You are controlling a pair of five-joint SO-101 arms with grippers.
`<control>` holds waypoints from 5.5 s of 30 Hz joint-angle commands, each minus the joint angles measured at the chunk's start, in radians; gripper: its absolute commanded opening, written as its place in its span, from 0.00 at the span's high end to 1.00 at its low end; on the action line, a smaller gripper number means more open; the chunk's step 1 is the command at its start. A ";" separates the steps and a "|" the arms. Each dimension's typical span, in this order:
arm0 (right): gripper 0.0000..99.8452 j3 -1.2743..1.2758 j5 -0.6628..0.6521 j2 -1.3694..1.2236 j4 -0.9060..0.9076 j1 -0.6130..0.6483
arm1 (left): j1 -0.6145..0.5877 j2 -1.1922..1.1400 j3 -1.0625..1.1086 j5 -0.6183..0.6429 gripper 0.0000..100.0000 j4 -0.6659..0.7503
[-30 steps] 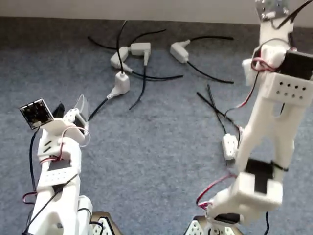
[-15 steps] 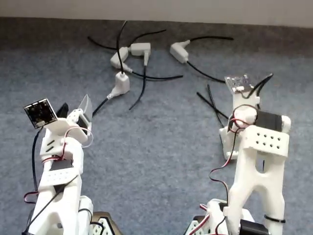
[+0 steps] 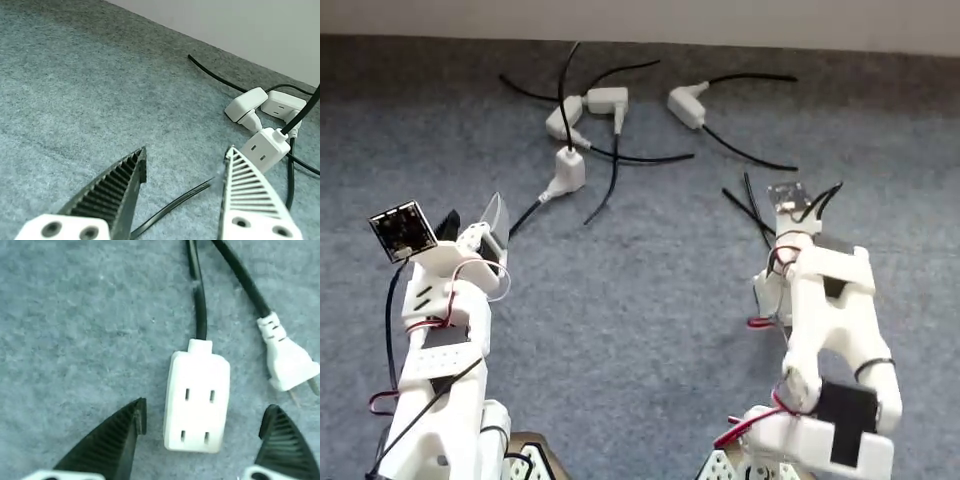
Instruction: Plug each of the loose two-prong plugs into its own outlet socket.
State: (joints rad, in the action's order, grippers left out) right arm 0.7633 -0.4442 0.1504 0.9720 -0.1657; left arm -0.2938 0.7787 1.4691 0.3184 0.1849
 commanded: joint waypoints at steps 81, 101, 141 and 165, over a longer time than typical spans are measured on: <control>0.74 -1.403 -0.305 -0.668 0.791 -0.056 | 0.022 0.010 -0.002 0.000 0.75 0.021; 0.75 -1.084 -0.624 -0.662 0.676 -0.117 | 0.022 0.008 -0.002 0.000 0.75 0.021; 0.79 -1.293 -0.741 -0.928 0.535 -0.248 | 0.018 0.008 -0.002 0.000 0.75 0.021; 0.80 -1.250 -0.738 -1.162 0.532 -0.280 | 0.016 0.008 -0.002 0.000 0.75 0.021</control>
State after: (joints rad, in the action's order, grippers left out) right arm -0.5255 -1.1930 -0.9145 1.5305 -0.4450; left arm -0.2938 0.7787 1.4691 0.3184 0.1849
